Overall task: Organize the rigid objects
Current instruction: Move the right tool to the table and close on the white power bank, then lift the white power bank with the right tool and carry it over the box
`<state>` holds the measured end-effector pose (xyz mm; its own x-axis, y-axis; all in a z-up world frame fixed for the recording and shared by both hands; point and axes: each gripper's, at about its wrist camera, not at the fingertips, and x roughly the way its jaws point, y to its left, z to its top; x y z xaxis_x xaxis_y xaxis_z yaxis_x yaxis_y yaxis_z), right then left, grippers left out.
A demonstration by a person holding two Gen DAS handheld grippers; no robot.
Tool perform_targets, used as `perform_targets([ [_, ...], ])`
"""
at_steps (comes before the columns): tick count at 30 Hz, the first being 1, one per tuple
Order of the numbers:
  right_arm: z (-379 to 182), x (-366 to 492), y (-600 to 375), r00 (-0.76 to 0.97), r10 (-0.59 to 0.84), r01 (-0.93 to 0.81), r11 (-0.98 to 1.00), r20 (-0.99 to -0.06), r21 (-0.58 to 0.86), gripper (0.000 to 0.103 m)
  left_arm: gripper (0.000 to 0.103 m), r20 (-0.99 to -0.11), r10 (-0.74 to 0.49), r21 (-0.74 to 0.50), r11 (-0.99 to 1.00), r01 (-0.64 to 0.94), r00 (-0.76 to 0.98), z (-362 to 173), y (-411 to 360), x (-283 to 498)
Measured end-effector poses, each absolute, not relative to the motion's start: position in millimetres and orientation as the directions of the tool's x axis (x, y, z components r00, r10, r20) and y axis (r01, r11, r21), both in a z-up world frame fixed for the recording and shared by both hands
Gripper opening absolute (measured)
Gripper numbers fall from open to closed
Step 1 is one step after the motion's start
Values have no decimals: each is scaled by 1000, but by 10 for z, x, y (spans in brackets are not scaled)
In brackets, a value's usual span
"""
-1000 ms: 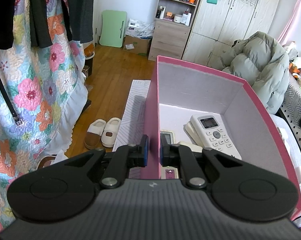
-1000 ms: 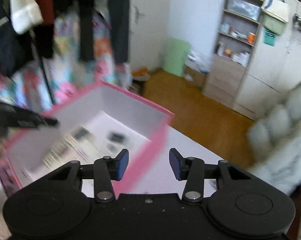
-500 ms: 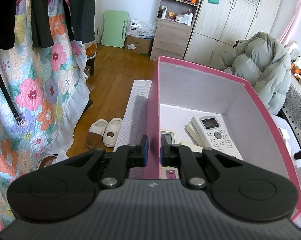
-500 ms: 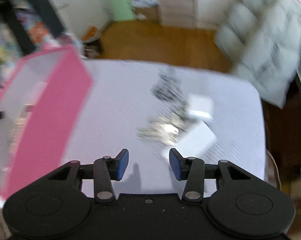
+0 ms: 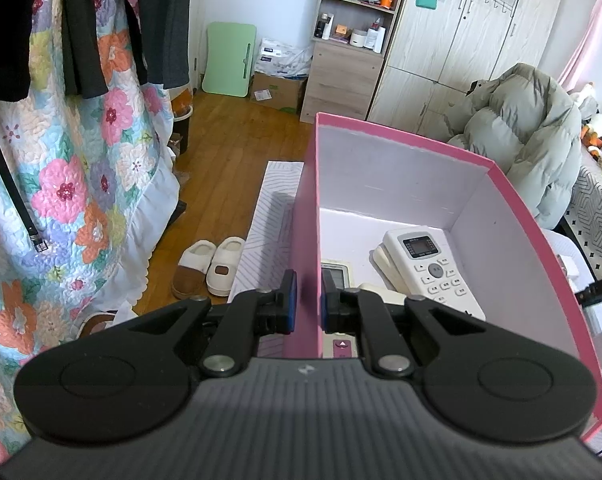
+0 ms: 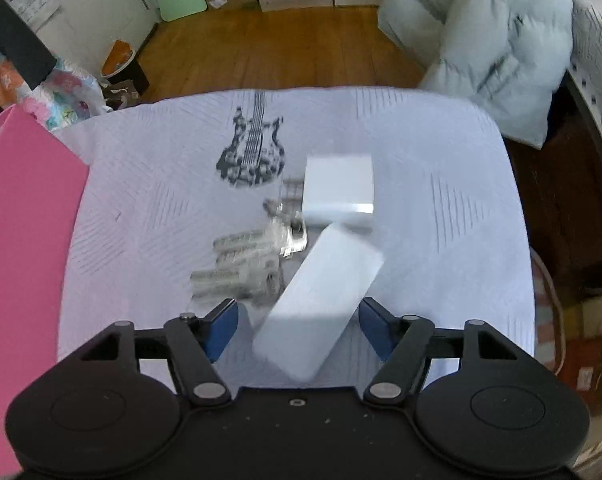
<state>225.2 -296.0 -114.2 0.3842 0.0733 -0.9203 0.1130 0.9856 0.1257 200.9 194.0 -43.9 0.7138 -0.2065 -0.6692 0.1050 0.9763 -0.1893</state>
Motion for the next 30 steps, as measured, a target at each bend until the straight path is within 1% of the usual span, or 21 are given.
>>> perform_targets([
  [1,-1137,2271,-2958,391,60,97,990,-918,106,71,10,-669,-212,-196,975,106,713,-440,1947,2011],
  [2,-1118,2272,-2936,404,50,84,992,-913,92,61,10,-669,-213,-198,975,106,712,-443,1948,2012],
  [3,-1092,2255,-2944,418,78,82,989,-905,123,51,10,-669,-209,-192,976,106,714,-440,1943,2012],
  [4,-1074,2242,-2975,423,108,103,981,-900,166,45,10,-668,-206,-188,977,105,715,-443,1943,2006],
  [6,-1060,2205,-3035,419,168,146,958,-892,248,44,10,-669,-212,-198,975,105,712,-448,1957,2014],
  [7,-1060,2190,-3015,423,166,135,961,-891,242,44,10,-669,-216,-202,974,106,711,-454,1953,2011],
  [10,-1079,2169,-2858,424,116,30,989,-898,142,45,10,-669,-208,-192,976,105,714,-454,1960,2014],
  [12,-1087,2156,-2803,435,94,13,994,-896,111,45,10,-668,-212,-196,975,106,713,-456,1958,2016],
  [16,-1040,2129,-2751,457,77,1,996,-886,87,44,10,-669,-209,-194,975,104,714,-460,1966,2019],
  [20,-812,1989,-2660,552,91,-36,996,-829,85,44,10,-673,-193,-177,979,98,714,-459,1940,2004],
  [25,-345,1725,-2373,661,178,-151,983,-729,102,44,11,-672,-191,-179,979,93,716,-456,1913,2011],
  [30,71,1526,-1939,682,335,-318,936,-650,150,44,10,-670,-191,-176,980,96,717,-455,1897,2007],
])
